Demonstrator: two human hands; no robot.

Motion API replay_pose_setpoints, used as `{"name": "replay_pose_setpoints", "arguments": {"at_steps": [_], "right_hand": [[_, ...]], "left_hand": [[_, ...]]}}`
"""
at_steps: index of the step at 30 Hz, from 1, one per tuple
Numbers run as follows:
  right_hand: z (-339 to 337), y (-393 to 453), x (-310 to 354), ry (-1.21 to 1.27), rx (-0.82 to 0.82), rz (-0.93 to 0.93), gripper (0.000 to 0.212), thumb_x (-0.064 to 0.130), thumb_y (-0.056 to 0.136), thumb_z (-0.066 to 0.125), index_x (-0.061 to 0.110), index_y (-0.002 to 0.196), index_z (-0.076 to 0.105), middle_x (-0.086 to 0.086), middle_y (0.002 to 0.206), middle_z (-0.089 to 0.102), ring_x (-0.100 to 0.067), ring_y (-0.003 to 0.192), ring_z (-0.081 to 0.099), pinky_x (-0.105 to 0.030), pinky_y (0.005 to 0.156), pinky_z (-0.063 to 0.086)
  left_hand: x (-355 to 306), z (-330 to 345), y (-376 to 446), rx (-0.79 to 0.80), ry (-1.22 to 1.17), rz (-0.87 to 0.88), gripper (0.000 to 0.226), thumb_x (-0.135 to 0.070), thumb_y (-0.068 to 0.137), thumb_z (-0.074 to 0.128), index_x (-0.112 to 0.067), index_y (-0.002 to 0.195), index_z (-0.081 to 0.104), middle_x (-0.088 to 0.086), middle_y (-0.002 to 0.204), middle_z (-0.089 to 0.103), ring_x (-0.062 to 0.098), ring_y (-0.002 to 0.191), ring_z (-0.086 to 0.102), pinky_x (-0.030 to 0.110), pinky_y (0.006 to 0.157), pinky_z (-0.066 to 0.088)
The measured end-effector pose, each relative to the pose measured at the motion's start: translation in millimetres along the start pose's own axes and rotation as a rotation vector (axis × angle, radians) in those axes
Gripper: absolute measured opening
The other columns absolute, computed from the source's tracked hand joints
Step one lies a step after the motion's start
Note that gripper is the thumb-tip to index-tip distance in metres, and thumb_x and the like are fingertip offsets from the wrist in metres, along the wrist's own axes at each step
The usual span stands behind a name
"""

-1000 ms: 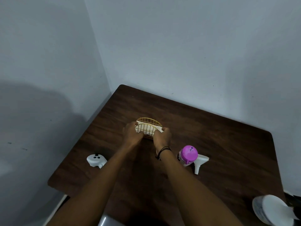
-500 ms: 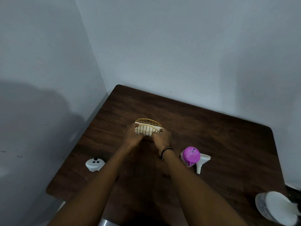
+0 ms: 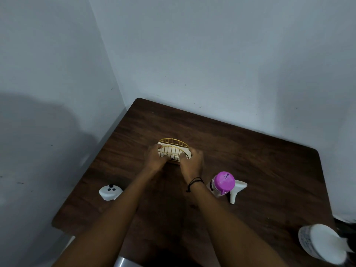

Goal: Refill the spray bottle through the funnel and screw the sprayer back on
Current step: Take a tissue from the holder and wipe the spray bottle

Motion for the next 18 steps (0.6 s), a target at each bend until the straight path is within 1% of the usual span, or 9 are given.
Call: {"name": "replay_pose_setpoints", "arguments": {"at_steps": [1,2,4,6,8,10,12,14,18], "right_hand": [[-0.6,0.7,-1.9,0.01,-0.005,0.033,0.044,0.024,0.089,0.064,0.012,0.131,0.058,-0.005,0.137,0.046,-0.016,0.117,0.052,-0.023,0.085,0.044],[-0.1,1.6,-3.7,0.02,-0.001,0.064,0.045,0.027,0.089,0.065,0.012,0.131,0.057,-0.006,0.141,0.044,-0.019,0.122,0.051,-0.028,0.092,0.046],[3.0,3.8,-6.6,0.029,0.041,0.094,0.051,0.035,0.087,0.067,0.013,0.132,0.056,-0.009,0.147,0.039,-0.025,0.13,0.046,-0.037,0.104,0.043],[6.5,6.1,-8.0,0.034,0.076,0.096,0.061,0.046,0.083,0.068,0.015,0.133,0.054,-0.01,0.148,0.038,-0.027,0.132,0.044,-0.044,0.108,0.04],[9.0,8.3,-9.5,0.009,0.103,0.097,0.069,0.057,0.078,0.067,0.016,0.133,0.054,-0.008,0.14,0.045,-0.027,0.129,0.046,-0.047,0.106,0.041],[11.8,9.3,-11.6,-0.037,0.145,0.109,0.073,0.064,0.075,0.063,0.016,0.13,0.057,-0.006,0.132,0.051,-0.026,0.122,0.052,-0.048,0.102,0.045],[12.1,9.3,-13.5,-0.071,0.157,0.123,0.072,0.067,0.072,0.06,0.017,0.124,0.061,-0.005,0.127,0.053,-0.025,0.116,0.054,-0.048,0.099,0.047],[10.5,8.9,-15.0,-0.119,0.158,0.112,0.069,0.066,0.073,0.059,0.018,0.122,0.062,-0.004,0.128,0.052,-0.025,0.116,0.053,-0.045,0.098,0.047],[7.1,8.0,-14.0,-0.236,0.131,0.014,0.062,0.059,0.081,0.058,0.018,0.128,0.058,-0.001,0.134,0.049,-0.023,0.122,0.047,-0.033,0.092,0.039]], "left_hand": [[-0.2,-0.2,-0.2,-0.009,0.001,0.005,0.06,-0.018,0.083,0.077,-0.011,0.137,0.051,0.011,0.141,0.051,0.027,0.13,0.049,0.044,0.106,0.047],[-0.5,-0.6,-0.6,-0.016,0.004,0.006,0.06,-0.019,0.083,0.077,-0.011,0.137,0.052,0.012,0.141,0.051,0.027,0.13,0.049,0.044,0.106,0.047],[-1.3,-0.9,-1.9,-0.02,0.007,0.004,0.061,-0.019,0.083,0.077,-0.011,0.137,0.051,0.012,0.142,0.051,0.028,0.13,0.049,0.044,0.106,0.046],[-1.9,-0.7,-2.1,-0.015,0.003,0.007,0.061,-0.019,0.083,0.077,-0.01,0.138,0.051,0.012,0.142,0.051,0.028,0.13,0.049,0.044,0.106,0.046],[-2.0,-0.3,-2.7,-0.01,0.0,0.006,0.061,-0.019,0.084,0.076,-0.01,0.138,0.05,0.012,0.142,0.051,0.027,0.13,0.05,0.044,0.106,0.047],[-1.9,-0.2,-3.3,-0.011,0.001,0.01,0.06,-0.019,0.085,0.075,-0.009,0.139,0.05,0.012,0.141,0.051,0.027,0.129,0.05,0.042,0.105,0.047],[-2.1,-0.4,-3.4,-0.014,0.013,0.01,0.06,-0.019,0.085,0.075,-0.009,0.139,0.05,0.012,0.142,0.05,0.027,0.129,0.05,0.042,0.105,0.047],[-2.8,-0.4,-3.6,-0.015,0.018,0.006,0.061,-0.019,0.085,0.075,-0.009,0.139,0.049,0.012,0.143,0.05,0.027,0.13,0.049,0.043,0.106,0.046],[-5.3,0.1,-4.1,-0.019,0.011,-0.001,0.061,-0.017,0.085,0.074,-0.008,0.14,0.048,0.012,0.144,0.049,0.027,0.131,0.048,0.041,0.107,0.045]]}}
Point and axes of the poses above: each hand's wrist, its own y-axis towards the middle knuckle, its own z-axis out of the palm, x = y × z, the point moved 3 cm from there along y, towards the middle knuckle
